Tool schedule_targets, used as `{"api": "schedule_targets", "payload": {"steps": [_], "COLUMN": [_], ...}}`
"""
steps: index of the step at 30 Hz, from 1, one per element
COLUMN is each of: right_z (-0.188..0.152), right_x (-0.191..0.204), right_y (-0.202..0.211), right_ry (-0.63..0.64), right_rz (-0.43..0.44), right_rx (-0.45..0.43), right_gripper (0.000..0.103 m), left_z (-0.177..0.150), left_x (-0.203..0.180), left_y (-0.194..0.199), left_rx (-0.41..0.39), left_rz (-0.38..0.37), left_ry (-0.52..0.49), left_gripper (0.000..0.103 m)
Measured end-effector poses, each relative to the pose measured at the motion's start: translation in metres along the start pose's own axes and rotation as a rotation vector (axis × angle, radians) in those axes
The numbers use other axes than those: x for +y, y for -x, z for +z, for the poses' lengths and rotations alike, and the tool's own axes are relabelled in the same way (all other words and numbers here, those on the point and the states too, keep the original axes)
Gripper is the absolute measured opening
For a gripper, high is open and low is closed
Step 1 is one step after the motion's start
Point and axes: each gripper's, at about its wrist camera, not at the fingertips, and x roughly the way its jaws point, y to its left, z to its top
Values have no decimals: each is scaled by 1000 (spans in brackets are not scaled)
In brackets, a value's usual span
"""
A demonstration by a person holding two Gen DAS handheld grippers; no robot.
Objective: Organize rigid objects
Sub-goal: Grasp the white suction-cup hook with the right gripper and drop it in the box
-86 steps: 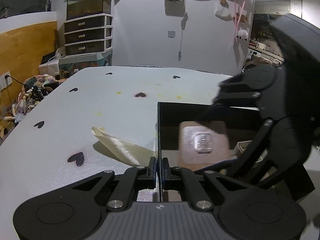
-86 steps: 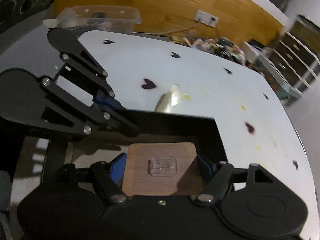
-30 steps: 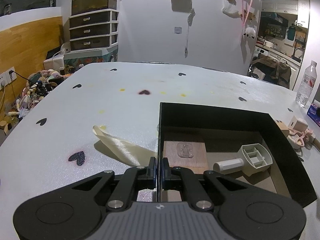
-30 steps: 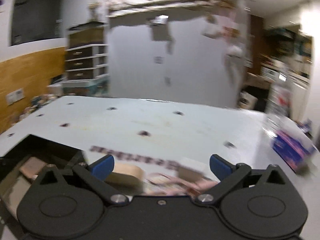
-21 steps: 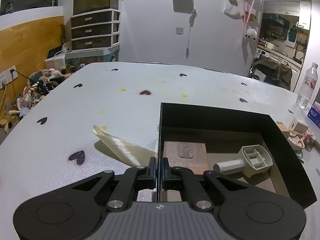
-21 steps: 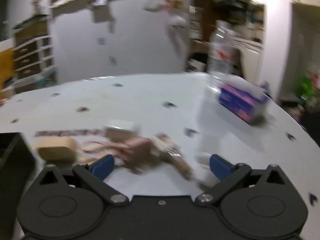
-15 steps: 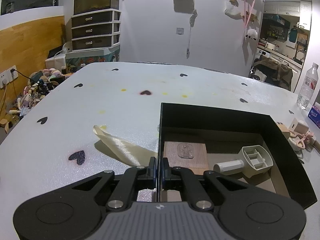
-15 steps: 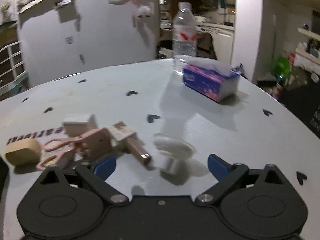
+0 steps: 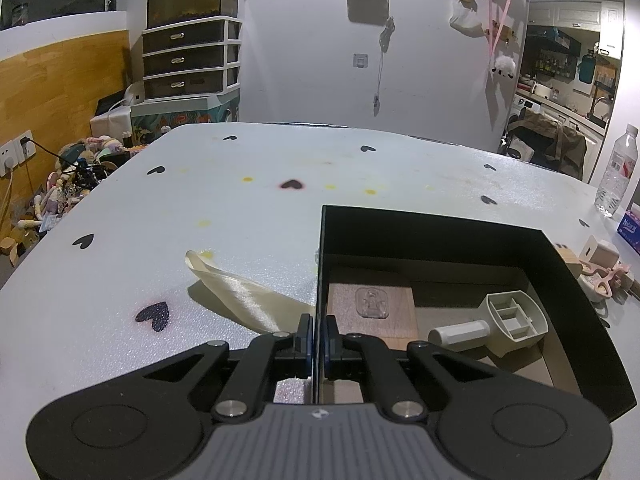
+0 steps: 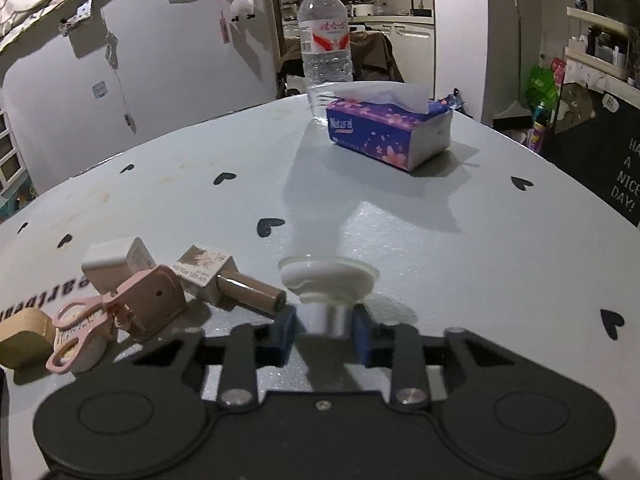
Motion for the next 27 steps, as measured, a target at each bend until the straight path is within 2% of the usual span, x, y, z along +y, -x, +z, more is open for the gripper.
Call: {"api": "schedule_targets", "payload": {"steps": [6, 11, 15, 18, 21, 27], "right_z": [4, 14, 23, 26, 22, 4], "right_x": [11, 37, 72, 106, 144, 220], "right_y": [14, 43, 63, 75, 85, 91], "right_ry": [38, 90, 135, 194, 289, 465], "right_rz": [33, 162, 363, 526, 651, 803], "right_rx": [-33, -107, -124, -99, -44, 106], "right_gripper": [30, 30, 30, 30, 30, 30], "left_z": [0, 0, 0, 0, 1, 1], "left_x": [1, 1, 1, 1, 0, 1], "left_y": [-3, -4, -4, -5, -6, -5], "left_rx": [1, 2, 1, 1, 1, -7], "left_rz": [-4, -5, -6, -6, -10, -15], "left_ry": [1, 1, 3, 2, 3, 6], "left_gripper": [4, 4, 4, 4, 4, 4]}}
